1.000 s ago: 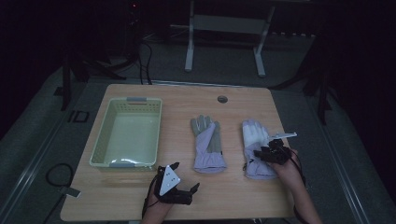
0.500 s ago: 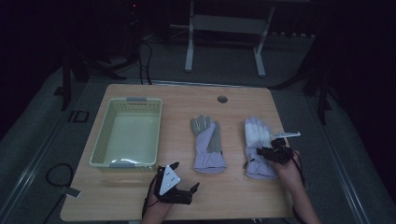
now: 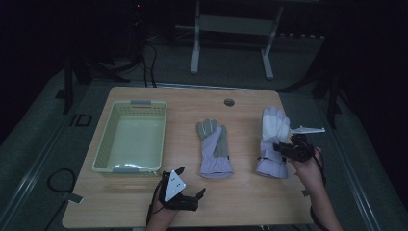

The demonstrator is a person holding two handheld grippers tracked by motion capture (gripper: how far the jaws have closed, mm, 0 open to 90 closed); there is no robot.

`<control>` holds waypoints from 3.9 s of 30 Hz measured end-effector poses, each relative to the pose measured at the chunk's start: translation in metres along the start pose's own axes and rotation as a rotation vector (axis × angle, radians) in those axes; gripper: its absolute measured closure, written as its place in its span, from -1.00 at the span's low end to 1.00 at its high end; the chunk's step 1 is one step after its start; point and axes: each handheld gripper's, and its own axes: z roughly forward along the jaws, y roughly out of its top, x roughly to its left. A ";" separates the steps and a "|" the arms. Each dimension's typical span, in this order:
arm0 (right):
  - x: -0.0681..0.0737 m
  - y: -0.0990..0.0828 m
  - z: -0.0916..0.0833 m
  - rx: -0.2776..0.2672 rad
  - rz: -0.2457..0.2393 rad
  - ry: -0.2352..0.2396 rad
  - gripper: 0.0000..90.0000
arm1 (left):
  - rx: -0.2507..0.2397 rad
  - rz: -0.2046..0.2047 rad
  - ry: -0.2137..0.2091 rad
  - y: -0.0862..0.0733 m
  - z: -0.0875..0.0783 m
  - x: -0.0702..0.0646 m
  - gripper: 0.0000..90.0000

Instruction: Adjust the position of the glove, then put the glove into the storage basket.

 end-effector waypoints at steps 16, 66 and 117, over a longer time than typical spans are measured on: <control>0.040 0.054 -0.030 -0.076 -0.061 0.036 0.76 | -0.002 -0.005 -0.006 0.000 0.000 0.001 -1.00; 0.167 0.061 0.102 0.168 -0.090 0.073 0.73 | -0.007 -0.005 -0.017 0.000 -0.001 0.001 -1.00; 0.103 0.018 0.038 -0.169 -0.252 0.183 -0.69 | 0.187 -0.155 0.035 0.043 0.009 0.003 -1.00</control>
